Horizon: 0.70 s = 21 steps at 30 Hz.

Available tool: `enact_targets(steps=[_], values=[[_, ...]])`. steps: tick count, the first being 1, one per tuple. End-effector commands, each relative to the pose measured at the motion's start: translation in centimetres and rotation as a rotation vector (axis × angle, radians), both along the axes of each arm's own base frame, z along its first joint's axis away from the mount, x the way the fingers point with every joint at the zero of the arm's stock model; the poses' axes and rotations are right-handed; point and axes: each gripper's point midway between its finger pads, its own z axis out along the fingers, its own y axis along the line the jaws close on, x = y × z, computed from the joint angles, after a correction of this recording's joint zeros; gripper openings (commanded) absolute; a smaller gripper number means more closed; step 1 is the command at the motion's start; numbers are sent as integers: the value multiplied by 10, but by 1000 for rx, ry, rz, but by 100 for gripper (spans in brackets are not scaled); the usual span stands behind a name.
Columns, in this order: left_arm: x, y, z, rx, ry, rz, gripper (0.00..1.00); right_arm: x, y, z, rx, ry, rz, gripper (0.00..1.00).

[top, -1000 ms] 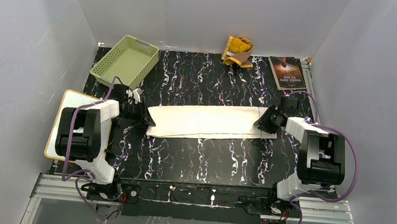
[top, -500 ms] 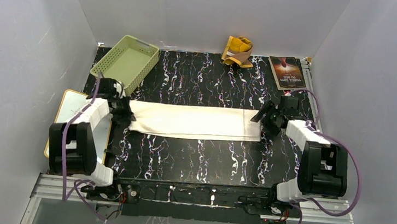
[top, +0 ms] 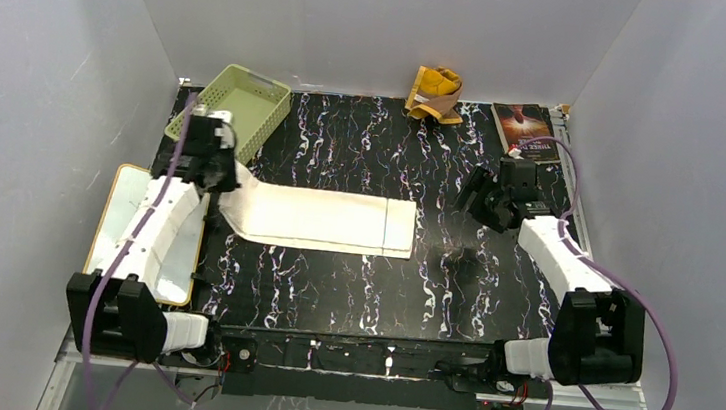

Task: Roll the towels
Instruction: Fold the towel at the center of the board.

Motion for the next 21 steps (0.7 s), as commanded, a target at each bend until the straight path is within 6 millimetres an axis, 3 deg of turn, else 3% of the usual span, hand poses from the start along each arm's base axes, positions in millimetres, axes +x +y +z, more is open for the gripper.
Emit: enact_targets(steps=[1, 5, 11, 16, 21], values=[[-1, -81, 3, 29, 64, -216, 0, 0, 9, 22, -7, -45, 10, 73], [2, -155, -11, -16, 181, -346, 0, -3, 10, 30, -11, -60, 7, 73], [9, -258, -13, -109, 178, -517, 0, -5, 8, 42, -28, -69, 19, 74], [13, -304, -26, -118, 217, -566, 0, -7, 8, 45, -36, -72, 27, 74], [11, -332, -33, -146, 261, -574, 0, -10, 6, 41, -44, -61, 34, 75]])
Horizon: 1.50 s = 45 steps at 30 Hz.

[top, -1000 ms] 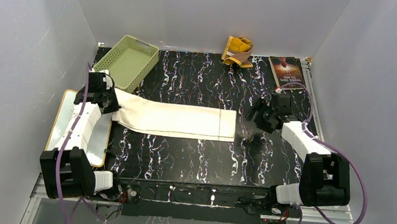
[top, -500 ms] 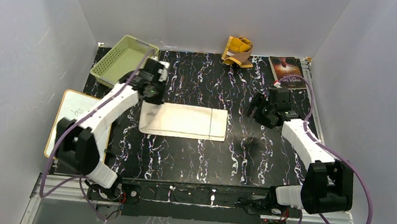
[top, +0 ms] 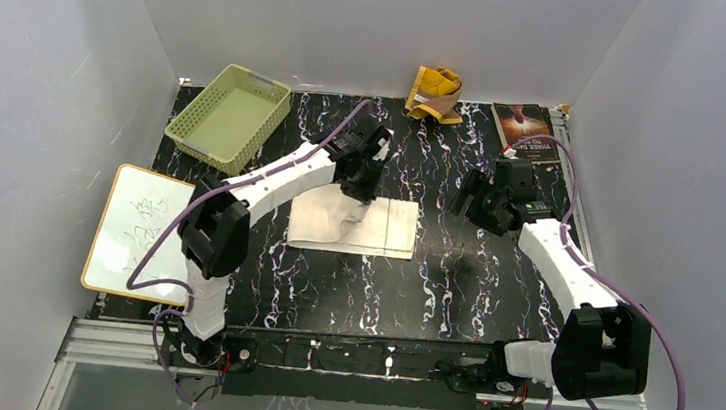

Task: Roll the towels
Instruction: Fold the towel at the center of the board.

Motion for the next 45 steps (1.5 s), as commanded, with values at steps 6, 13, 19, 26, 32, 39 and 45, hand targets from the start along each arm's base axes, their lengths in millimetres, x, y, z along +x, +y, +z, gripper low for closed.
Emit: enact_targets(steps=[6, 13, 19, 26, 32, 39, 45], values=[[-16, -36, -4, -38, 90, -35, 0, 8, -3, 22, -25, -75, 11, 75], [-26, -43, 11, -49, 105, -68, 0, 8, -3, 16, -29, -63, 23, 76], [-34, -48, 34, -106, 110, -96, 0, 8, -1, 15, -23, -59, 27, 76], [-38, -55, 12, -113, 157, -101, 0, 7, -2, 16, -26, -62, 29, 76], [-38, -66, 10, -151, 186, -113, 0, 4, -3, 13, -33, -57, 31, 77], [-37, -75, 11, -181, 202, -122, 0, 5, -1, 12, -26, -51, 36, 77], [-38, -85, 17, -256, 184, -137, 37, 4, -1, 13, -25, -56, 43, 75]])
